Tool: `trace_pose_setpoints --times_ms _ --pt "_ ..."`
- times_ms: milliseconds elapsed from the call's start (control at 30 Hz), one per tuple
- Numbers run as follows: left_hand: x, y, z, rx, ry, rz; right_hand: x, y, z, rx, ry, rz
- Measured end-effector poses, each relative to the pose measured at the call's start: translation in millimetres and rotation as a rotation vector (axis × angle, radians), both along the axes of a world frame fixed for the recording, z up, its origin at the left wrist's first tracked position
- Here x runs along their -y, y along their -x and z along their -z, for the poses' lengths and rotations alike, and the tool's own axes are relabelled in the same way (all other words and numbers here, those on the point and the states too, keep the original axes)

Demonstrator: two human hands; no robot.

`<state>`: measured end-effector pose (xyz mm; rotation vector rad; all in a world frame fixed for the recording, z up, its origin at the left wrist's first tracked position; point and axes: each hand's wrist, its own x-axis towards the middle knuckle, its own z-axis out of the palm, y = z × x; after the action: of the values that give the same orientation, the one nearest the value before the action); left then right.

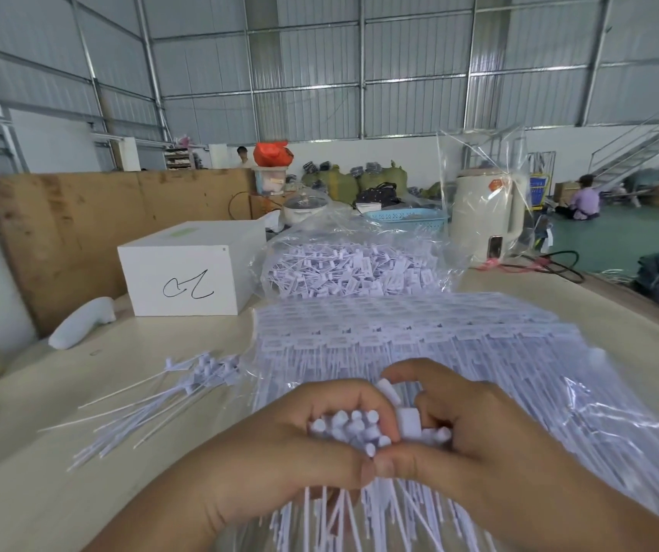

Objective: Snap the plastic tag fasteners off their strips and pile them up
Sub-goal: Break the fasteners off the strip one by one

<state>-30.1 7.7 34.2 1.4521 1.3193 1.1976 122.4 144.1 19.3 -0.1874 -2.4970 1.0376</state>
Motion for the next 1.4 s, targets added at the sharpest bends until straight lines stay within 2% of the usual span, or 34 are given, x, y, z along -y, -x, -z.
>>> trace_pose_setpoints --times_ms 133,433,600,700,800,1067,1233,1400 --pt "-2.7 -1.4 2.8 -0.016 -0.035 -0.097 -10.6 -7.0 -0.3 -0.082 0.242 -0.149" --pt "-2.5 -5.1 3.1 0.010 -0.114 -0.117 -13.1 -5.5 4.1 -0.166 0.341 -0.176" --pt "-1.2 -3.9 3.6 -0.021 -0.139 -0.123 -12.4 -5.7 -1.1 -0.087 0.295 -0.144" --pt "-2.4 -5.2 5.4 -0.027 -0.134 -0.139 -20.1 -12.6 -9.3 0.066 0.195 -0.084" --pt "-1.5 -7.9 4.8 0.003 -0.134 -0.117 -25.5 -19.0 -13.2 0.175 0.150 -0.112" --pt "1.6 -3.5 -1.1 0.009 -0.084 -0.060 -17.9 -14.0 -14.0 0.048 0.201 -0.098" --pt "-4.7 -5.8 7.0 0.049 -0.213 -0.262 -5.3 -6.2 -12.2 -0.128 0.150 0.031" --pt "-8.7 -5.6 9.5 0.145 -0.243 -0.375 6.5 2.4 -7.4 -0.291 0.111 0.133"
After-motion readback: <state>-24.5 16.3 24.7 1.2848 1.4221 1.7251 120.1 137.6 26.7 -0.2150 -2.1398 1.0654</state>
